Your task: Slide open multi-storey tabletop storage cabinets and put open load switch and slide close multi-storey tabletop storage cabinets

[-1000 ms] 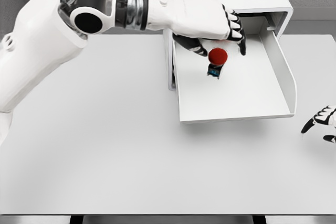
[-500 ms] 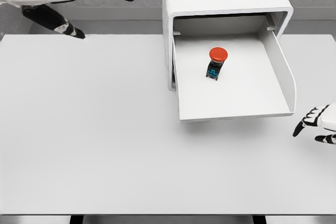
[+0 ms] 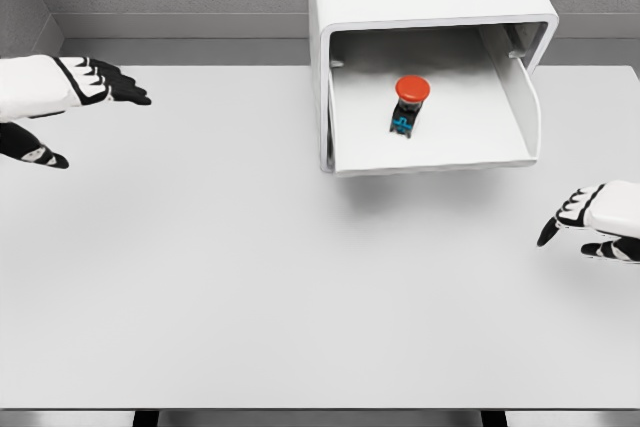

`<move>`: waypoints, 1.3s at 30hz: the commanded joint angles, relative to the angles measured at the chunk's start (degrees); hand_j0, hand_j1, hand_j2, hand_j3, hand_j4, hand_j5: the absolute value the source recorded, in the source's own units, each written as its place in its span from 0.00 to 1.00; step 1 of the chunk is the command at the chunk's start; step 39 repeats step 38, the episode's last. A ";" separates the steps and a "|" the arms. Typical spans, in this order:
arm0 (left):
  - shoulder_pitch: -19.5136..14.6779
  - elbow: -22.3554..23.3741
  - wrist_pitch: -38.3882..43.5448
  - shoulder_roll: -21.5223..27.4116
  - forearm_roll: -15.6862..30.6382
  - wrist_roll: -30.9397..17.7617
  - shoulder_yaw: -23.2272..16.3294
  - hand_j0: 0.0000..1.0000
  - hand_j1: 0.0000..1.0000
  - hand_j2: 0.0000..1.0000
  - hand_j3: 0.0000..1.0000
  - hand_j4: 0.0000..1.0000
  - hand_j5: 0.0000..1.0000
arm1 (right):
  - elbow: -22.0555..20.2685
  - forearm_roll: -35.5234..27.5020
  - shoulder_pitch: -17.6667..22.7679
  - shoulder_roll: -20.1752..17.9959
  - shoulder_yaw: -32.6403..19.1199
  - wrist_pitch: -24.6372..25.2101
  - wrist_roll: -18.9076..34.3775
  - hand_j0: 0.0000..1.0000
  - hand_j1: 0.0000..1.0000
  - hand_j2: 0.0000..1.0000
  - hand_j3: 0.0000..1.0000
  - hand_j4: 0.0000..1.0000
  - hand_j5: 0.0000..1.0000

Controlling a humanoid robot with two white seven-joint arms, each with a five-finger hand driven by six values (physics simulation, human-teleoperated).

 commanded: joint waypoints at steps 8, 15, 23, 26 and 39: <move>0.02 -0.26 0.12 -0.09 0.06 0.02 -0.26 1.00 1.00 1.00 1.00 1.00 1.00 | 0.12 -0.30 -18.60 4.93 17.45 0.15 -0.04 0.95 0.95 0.95 0.95 0.95 0.95; 0.02 -0.25 0.12 -0.09 0.06 0.02 -0.26 1.00 1.00 1.00 1.00 1.00 1.00 | 1.09 0.40 -30.55 11.08 26.95 0.15 -0.04 1.00 1.00 1.00 1.00 1.00 1.00; 0.72 -0.25 0.12 -0.09 0.06 0.02 -0.26 1.00 1.00 1.00 1.00 1.00 1.00 | 3.73 1.63 -34.69 14.25 31.16 0.15 -0.04 1.00 1.00 1.00 1.00 1.00 1.00; 0.90 0.09 0.12 -0.18 0.06 0.02 -0.26 1.00 1.00 1.00 1.00 1.00 1.00 | 3.73 1.72 -34.60 14.25 31.16 0.15 -0.04 1.00 1.00 1.00 1.00 1.00 1.00; 4.68 1.50 0.12 -2.99 0.06 0.02 -0.35 1.00 1.00 1.00 1.00 1.00 1.00 | 3.64 1.90 -34.42 14.07 31.16 0.15 -0.04 1.00 1.00 1.00 1.00 1.00 1.00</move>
